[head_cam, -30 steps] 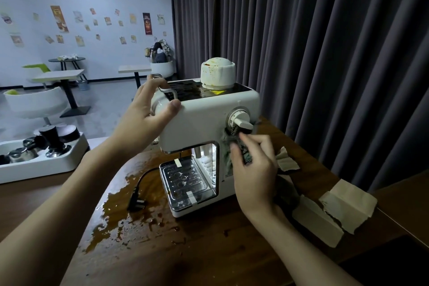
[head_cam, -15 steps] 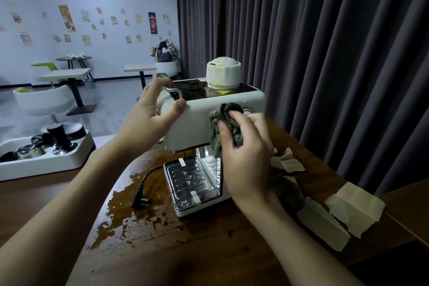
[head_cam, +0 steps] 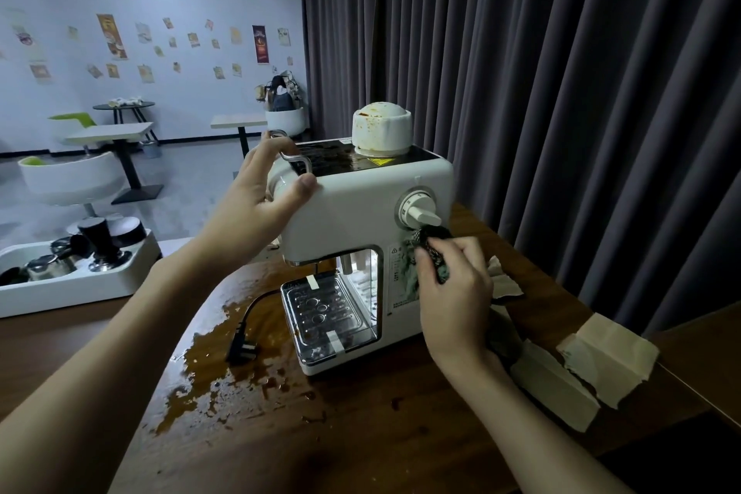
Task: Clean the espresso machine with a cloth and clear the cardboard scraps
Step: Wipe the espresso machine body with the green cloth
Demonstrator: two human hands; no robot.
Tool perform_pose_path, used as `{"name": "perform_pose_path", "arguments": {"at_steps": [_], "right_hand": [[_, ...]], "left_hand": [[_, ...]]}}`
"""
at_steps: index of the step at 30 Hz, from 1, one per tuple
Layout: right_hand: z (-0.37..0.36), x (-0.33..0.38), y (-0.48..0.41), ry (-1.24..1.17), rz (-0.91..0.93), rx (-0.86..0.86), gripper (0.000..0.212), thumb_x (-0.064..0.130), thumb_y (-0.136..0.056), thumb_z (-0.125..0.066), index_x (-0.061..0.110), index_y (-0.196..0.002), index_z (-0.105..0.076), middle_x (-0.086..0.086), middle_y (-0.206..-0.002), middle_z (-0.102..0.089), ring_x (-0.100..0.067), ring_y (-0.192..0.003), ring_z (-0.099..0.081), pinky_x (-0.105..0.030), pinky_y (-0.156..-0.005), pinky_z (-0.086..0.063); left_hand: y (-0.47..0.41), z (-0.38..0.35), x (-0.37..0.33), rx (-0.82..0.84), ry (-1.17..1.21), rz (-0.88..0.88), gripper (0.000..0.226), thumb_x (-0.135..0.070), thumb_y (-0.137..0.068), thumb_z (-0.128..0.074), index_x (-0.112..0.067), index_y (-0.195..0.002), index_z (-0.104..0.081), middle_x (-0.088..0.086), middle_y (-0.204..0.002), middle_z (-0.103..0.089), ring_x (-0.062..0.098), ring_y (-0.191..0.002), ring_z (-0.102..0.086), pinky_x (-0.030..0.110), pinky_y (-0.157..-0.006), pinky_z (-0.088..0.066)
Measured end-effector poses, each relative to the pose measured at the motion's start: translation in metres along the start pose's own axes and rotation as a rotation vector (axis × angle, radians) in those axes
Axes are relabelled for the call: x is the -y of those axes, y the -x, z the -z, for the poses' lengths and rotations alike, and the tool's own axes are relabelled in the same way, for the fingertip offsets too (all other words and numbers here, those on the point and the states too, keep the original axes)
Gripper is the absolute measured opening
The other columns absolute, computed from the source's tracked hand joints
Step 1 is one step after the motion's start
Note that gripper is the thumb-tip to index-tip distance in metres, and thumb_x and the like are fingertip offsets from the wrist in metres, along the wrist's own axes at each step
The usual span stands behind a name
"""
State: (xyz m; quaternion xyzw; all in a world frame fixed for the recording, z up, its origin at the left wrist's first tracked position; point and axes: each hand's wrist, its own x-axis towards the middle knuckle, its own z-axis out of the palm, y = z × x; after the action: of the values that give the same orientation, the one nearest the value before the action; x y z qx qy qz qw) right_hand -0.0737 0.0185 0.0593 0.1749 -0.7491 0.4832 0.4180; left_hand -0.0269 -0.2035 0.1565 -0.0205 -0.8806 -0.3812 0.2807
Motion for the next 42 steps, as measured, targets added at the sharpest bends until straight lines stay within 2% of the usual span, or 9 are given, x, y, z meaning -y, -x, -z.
{"name": "perform_pose_path", "arguments": {"at_steps": [2,6,8,13,22,25,28,35,42], "right_hand": [[-0.002,0.003,0.000,-0.009,0.019,0.013,0.021,0.007,-0.086,-0.071,0.003,-0.107,-0.070,-0.005,-0.099,-0.059,-0.006,-0.083,-0.053,-0.003,-0.074,-0.044],[-0.011,0.014,0.008,0.009,0.086,0.144,0.036,0.016,-0.084,-0.074,0.003,-0.117,-0.066,-0.010,-0.117,-0.053,-0.019,-0.102,-0.054,-0.023,-0.082,-0.049],[-0.009,0.009,0.010,0.031,0.124,0.183,0.039,0.014,-0.082,-0.076,0.003,-0.118,-0.065,-0.013,-0.122,-0.051,-0.020,-0.106,-0.053,-0.021,-0.087,-0.045],[0.001,-0.008,-0.003,0.037,0.050,0.081,0.031,0.007,-0.084,-0.074,0.002,-0.113,-0.068,-0.011,-0.112,-0.058,-0.004,-0.096,-0.049,0.006,-0.084,-0.031],[-0.007,-0.009,0.012,0.064,0.200,0.204,0.025,0.013,-0.085,-0.073,0.005,-0.109,-0.068,-0.006,-0.094,-0.054,-0.008,-0.076,-0.049,-0.010,-0.063,-0.040],[-0.003,-0.021,0.004,0.008,0.071,0.087,0.022,0.012,-0.085,-0.073,0.003,-0.106,-0.069,-0.008,-0.096,-0.055,0.000,-0.082,-0.043,-0.004,-0.074,-0.039],[-0.004,-0.028,0.003,0.008,-0.093,-0.017,0.021,0.015,-0.087,-0.070,0.003,-0.104,-0.069,-0.005,-0.100,-0.055,-0.001,-0.090,-0.046,-0.019,-0.079,-0.049],[-0.007,-0.019,0.020,0.021,0.154,0.190,0.020,0.008,-0.083,-0.074,0.000,-0.100,-0.069,-0.010,-0.096,-0.055,0.002,-0.082,-0.039,0.004,-0.076,-0.034],[-0.010,-0.028,0.017,0.005,-0.084,0.026,0.021,0.013,-0.086,-0.072,0.000,-0.101,-0.068,-0.006,-0.100,-0.053,-0.006,-0.089,-0.049,0.002,-0.077,-0.037]], "left_hand": [[0.001,0.003,-0.003,0.012,0.001,-0.012,0.076,-0.078,-0.074,-0.046,-0.034,-0.136,-0.041,0.005,-0.150,-0.041,0.028,-0.129,-0.048,0.025,-0.085,-0.050],[0.007,0.004,-0.021,-0.048,-0.161,-0.083,0.052,-0.059,-0.091,-0.057,-0.042,-0.140,-0.047,0.000,-0.166,-0.014,0.015,-0.139,-0.034,0.038,-0.113,-0.032],[0.015,-0.003,-0.031,-0.100,-0.328,-0.118,0.047,-0.045,-0.097,-0.052,-0.036,-0.143,-0.051,0.002,-0.167,-0.007,0.014,-0.131,-0.037,0.039,-0.114,-0.031],[0.023,-0.017,-0.027,-0.084,-0.304,-0.157,0.048,-0.058,-0.091,-0.047,-0.034,-0.130,-0.060,-0.002,-0.165,-0.012,0.029,-0.136,-0.044,0.036,-0.107,-0.043],[0.021,-0.023,-0.015,-0.144,-0.228,-0.213,0.037,-0.042,-0.093,-0.063,-0.031,-0.128,-0.063,-0.001,-0.162,-0.018,0.015,-0.135,-0.036,0.035,-0.109,-0.040],[0.020,-0.022,-0.012,-0.142,-0.220,-0.234,0.037,-0.038,-0.093,-0.066,-0.030,-0.128,-0.063,0.000,-0.161,-0.019,0.006,-0.131,-0.031,0.036,-0.111,-0.040],[0.020,-0.021,-0.010,-0.138,-0.234,-0.249,0.042,-0.037,-0.088,-0.072,-0.031,-0.129,-0.062,0.001,-0.161,-0.020,0.021,-0.141,-0.034,0.043,-0.110,-0.043],[0.019,-0.021,-0.006,-0.129,-0.258,-0.256,0.049,-0.040,-0.083,-0.077,-0.033,-0.129,-0.061,0.000,-0.161,-0.019,0.032,-0.140,-0.038,0.052,-0.106,-0.048],[0.018,-0.023,-0.005,-0.149,-0.237,-0.260,0.049,-0.051,-0.081,-0.072,-0.039,-0.126,-0.060,-0.001,-0.161,-0.020,0.031,-0.139,-0.041,0.056,-0.105,-0.046]]}}
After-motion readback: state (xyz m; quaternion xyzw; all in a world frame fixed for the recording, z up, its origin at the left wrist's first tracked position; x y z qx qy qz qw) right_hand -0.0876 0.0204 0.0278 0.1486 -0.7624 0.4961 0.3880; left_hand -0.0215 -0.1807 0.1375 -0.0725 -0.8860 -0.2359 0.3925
